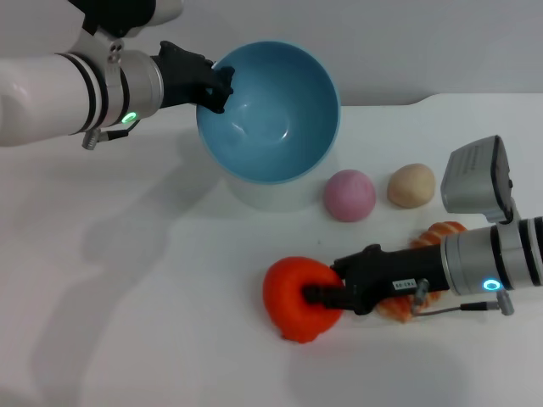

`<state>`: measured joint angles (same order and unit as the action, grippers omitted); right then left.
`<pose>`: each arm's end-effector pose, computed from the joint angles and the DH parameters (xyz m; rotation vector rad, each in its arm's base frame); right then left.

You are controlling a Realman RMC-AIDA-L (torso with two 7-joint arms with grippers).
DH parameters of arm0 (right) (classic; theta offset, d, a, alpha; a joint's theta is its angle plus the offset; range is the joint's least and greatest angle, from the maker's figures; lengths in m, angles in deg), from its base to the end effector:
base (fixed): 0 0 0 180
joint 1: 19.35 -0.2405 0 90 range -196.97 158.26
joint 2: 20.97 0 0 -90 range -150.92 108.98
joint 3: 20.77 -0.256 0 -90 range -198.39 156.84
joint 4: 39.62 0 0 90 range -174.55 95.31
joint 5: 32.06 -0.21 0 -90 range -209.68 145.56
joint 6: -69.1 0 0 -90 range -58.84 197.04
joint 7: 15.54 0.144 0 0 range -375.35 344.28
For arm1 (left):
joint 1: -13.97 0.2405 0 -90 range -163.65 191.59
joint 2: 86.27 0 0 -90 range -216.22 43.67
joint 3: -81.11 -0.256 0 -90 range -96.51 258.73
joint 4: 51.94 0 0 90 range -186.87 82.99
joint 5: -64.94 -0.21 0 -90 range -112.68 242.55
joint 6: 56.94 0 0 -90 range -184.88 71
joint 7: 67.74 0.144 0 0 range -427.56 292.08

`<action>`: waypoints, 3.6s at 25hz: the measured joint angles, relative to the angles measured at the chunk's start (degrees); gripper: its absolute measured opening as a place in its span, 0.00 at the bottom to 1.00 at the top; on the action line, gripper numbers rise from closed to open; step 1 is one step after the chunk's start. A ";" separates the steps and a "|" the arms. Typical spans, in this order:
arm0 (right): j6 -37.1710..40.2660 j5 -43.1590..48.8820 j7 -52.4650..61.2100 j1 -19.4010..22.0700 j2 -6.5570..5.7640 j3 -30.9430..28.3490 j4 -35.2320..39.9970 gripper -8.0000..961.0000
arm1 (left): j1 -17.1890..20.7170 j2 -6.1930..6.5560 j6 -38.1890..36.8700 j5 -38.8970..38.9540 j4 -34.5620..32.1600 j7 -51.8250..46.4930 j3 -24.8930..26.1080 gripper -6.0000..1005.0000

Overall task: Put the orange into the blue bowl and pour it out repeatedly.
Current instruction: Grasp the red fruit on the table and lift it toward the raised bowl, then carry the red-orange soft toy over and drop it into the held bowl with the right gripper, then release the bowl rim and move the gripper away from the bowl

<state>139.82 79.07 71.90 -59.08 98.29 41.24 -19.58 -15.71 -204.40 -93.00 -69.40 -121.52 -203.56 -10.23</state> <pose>0.2489 0.3327 -0.0915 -2.9091 0.8844 0.3441 -0.1579 0.4166 -0.0194 -2.3010 -0.4743 -0.1533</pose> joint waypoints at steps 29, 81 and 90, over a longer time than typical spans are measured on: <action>22.48 -18.74 -14.41 13.37 -0.52 -4.12 18.61 0.11 | -6.02 0.03 -34.45 -4.24 -5.32 -6.74 -0.57 0.01; 10.21 -27.63 -21.86 18.65 -0.52 -16.74 12.85 0.61 | -3.98 -0.05 -22.16 -10.31 -8.72 -12.33 -5.38 0.48; 6.56 -37.49 -38.52 19.65 -0.39 -22.55 3.21 0.62 | 7.94 -0.25 7.83 -8.82 -11.02 -13.43 -6.81 0.73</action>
<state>146.38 41.58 33.38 -39.43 97.90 18.69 -16.36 -7.78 -204.65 -85.17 -78.22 -132.54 -216.99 -17.04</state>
